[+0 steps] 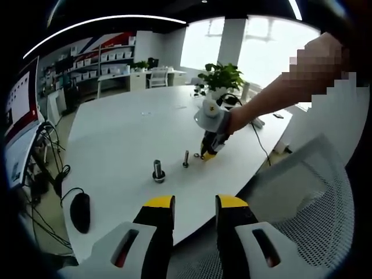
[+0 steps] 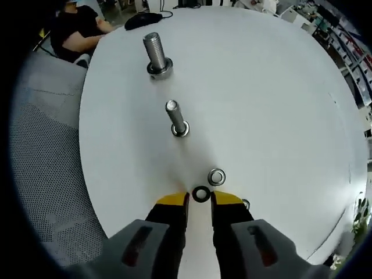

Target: Place the washer onto the threaded stud by aligning its center hole with the stud, sliding it down to the base, and recovering from edge contact or off-axis alignment until the washer reaches the visible bottom stop.

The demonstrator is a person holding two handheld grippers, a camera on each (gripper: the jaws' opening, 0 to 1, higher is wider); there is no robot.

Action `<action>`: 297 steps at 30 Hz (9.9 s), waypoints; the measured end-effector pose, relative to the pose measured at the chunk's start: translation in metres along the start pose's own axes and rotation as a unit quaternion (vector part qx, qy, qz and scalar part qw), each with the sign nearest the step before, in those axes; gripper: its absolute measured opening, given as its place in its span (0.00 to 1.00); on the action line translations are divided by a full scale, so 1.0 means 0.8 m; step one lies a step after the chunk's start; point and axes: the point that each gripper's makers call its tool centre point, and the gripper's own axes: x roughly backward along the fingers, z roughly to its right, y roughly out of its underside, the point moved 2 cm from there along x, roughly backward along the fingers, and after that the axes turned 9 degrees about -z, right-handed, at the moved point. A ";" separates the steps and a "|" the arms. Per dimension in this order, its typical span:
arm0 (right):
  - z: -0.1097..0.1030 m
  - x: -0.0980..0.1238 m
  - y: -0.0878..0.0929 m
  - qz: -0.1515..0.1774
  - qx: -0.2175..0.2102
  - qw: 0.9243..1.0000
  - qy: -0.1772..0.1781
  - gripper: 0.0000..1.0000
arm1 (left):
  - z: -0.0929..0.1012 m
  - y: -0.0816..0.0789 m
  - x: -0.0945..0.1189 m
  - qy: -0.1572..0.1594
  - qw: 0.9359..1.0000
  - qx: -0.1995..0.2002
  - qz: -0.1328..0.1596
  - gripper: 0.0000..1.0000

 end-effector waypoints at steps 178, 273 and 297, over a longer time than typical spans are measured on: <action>-0.019 0.020 -0.089 0.038 -0.094 0.994 0.028 0.14 | -0.001 -0.006 0.008 0.001 1.000 0.005 0.018 0.26; 0.019 0.005 -0.008 0.091 -0.087 0.992 0.019 0.18 | -0.030 0.027 -0.012 -0.072 0.996 0.018 -0.059 0.24; 0.028 -0.002 -0.015 0.042 -0.075 0.996 -0.027 0.14 | -0.032 0.022 -0.009 -0.072 0.996 0.018 -0.043 0.25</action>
